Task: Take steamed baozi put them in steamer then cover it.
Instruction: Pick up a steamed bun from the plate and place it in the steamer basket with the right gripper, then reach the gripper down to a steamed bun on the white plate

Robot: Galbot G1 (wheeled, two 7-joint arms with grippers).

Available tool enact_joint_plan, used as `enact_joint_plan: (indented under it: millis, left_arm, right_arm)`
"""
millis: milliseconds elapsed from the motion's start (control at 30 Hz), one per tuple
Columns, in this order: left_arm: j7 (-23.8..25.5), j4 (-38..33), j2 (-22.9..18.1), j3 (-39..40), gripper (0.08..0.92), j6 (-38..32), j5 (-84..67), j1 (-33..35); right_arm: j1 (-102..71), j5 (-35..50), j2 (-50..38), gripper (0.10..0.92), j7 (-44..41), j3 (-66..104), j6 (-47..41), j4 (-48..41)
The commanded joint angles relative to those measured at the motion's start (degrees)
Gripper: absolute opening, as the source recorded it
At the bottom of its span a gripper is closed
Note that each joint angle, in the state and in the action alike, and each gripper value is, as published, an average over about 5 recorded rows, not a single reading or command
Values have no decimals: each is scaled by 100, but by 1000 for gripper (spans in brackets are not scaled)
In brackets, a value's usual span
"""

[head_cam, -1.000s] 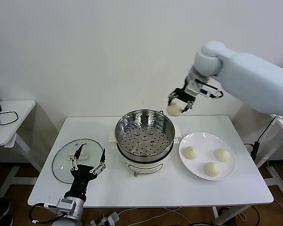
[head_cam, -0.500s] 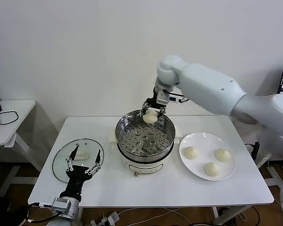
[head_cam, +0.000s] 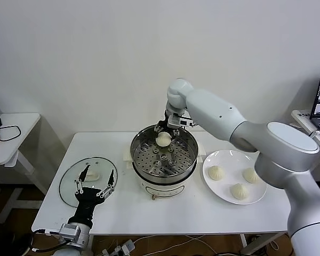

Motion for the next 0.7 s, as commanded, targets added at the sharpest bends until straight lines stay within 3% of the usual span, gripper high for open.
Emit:
enact_joint_plan:
  millis: [33, 233, 400, 567, 700]
  left_arm:
    - [2, -27, -4, -20, 823, -5, -8, 7]
    - [2, -37, -8, -70, 823, -3, -6, 16]
    - [-2, -14, -9, -51, 823, 3, -2, -1]
    - [-5, -22, -1, -38, 823, 11, 4, 1]
    - [-7, -55, 6, -26, 823, 14, 10, 7]
  right_arm:
    - [-260, -431, 253, 709, 263, 206, 131, -404]
    - [-147, -55, 103, 813, 129, 143, -27, -103]
    - [331, 1334, -465, 822, -381, -189, -445, 626]
    - [1210, 3114, -1568, 823, -925, -658, -1732, 1712]
    - [1769, 4027, -2634, 823, -1294, -1118, -3142, 2516]
